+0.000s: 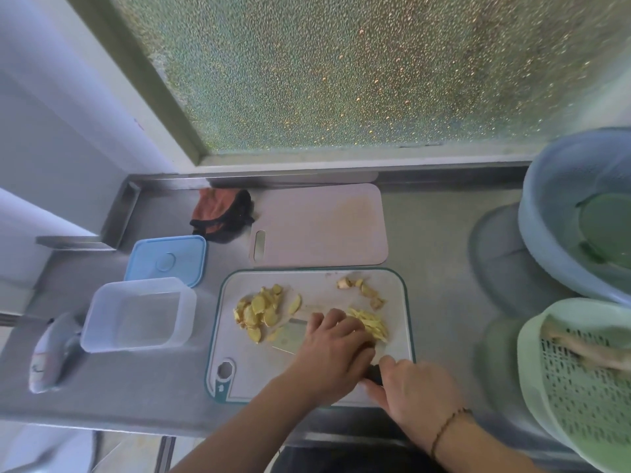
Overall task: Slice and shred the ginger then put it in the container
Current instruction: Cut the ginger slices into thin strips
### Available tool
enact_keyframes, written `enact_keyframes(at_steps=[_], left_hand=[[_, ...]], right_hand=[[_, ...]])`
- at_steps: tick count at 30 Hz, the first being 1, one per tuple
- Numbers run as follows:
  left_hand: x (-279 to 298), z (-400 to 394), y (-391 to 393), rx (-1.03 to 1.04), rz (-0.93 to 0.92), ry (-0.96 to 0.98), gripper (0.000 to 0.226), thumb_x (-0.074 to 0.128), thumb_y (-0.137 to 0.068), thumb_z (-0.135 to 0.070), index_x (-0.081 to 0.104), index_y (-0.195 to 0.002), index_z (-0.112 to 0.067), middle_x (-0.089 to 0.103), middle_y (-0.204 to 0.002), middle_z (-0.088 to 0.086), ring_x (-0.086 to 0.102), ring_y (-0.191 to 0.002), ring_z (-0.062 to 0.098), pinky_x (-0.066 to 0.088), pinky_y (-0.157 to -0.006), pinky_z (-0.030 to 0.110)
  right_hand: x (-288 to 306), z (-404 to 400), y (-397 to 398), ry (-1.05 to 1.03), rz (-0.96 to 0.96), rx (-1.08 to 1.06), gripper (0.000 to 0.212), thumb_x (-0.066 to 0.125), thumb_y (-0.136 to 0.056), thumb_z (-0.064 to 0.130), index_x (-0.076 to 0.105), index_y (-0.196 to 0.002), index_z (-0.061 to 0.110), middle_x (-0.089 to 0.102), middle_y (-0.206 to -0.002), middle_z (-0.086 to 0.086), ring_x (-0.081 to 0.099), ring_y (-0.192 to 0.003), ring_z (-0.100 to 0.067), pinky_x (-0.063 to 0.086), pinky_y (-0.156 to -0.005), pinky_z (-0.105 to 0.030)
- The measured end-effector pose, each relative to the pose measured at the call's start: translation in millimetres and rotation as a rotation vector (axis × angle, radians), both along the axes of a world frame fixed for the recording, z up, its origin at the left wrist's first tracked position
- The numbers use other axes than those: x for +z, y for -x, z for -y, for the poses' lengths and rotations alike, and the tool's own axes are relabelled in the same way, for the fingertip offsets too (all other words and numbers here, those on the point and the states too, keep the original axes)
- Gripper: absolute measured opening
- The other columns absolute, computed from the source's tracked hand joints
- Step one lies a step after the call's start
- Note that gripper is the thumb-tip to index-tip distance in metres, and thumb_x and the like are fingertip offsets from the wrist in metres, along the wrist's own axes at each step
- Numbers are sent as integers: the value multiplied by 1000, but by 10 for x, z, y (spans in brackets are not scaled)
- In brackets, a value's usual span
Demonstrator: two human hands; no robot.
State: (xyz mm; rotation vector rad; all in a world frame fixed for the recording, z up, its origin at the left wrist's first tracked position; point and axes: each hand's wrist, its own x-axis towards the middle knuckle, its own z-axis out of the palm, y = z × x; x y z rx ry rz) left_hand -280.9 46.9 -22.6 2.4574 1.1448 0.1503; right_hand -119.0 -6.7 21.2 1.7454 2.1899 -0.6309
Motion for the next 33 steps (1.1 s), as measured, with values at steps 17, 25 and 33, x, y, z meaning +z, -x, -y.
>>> enact_keyframes(at_steps=[17,25,33], left_hand=[[-249,-507,1086,519,140,-361,15,65,-83,-26,77,-90,-18,72,-100,-1,57,-96,28,44,-80,41],[-373,-246,1173,198,-110,-336,30,90,-71,-35,74,-97,-29,67,-117,0,47,-111,31,37,-89,44],[-295,63,854,672,413,98,15,82,-83,-12,71,-85,-22,69,-78,-13,65,-73,6,50,-70,17]], right_hand=[[-107,-128,-63,269,-604,-596,76,20,-70,89,39,-54,17,39,-46,2,36,-40,-9,28,-43,-21],[-119,-126,43,434,-724,-728,61,30,-81,70,43,-55,15,40,-44,-2,36,-31,-13,28,-34,-19],[-139,-117,56,379,-674,-698,61,31,-83,68,40,-50,17,40,-38,2,37,-32,-7,33,-42,-22]])
